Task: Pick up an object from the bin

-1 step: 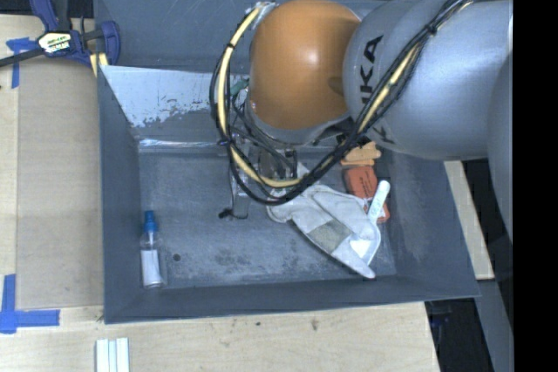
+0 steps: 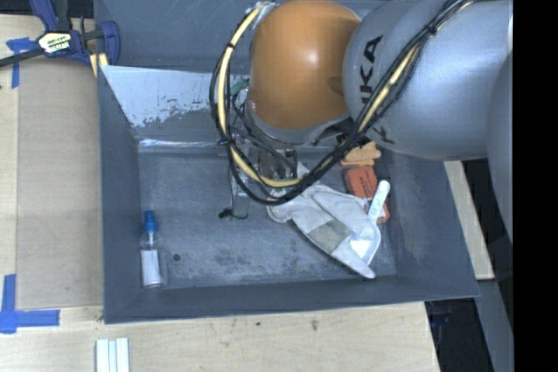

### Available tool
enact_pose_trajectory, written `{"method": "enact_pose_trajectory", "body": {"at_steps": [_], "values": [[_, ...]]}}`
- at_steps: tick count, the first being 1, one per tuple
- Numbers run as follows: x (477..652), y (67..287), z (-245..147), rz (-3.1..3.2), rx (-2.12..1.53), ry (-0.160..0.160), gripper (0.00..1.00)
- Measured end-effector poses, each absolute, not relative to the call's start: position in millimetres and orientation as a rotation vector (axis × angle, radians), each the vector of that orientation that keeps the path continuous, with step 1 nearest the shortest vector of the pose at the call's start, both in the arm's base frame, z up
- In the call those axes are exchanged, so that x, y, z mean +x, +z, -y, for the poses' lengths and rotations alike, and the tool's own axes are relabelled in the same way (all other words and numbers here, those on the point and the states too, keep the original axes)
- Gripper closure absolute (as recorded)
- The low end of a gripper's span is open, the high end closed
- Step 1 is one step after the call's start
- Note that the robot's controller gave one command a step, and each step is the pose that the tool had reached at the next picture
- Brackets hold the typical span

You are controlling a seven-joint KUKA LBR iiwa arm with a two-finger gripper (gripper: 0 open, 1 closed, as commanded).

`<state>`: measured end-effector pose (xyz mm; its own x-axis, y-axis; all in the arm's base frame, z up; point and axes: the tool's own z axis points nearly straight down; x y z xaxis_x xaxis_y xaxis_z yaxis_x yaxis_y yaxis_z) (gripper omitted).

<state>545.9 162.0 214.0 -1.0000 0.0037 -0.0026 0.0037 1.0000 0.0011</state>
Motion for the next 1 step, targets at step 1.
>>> {"method": "enact_pose_trajectory", "body": {"at_steps": [1], "values": [[524.4,252.8,-141.5,-3.139,-0.160,0.000,0.00]]}}
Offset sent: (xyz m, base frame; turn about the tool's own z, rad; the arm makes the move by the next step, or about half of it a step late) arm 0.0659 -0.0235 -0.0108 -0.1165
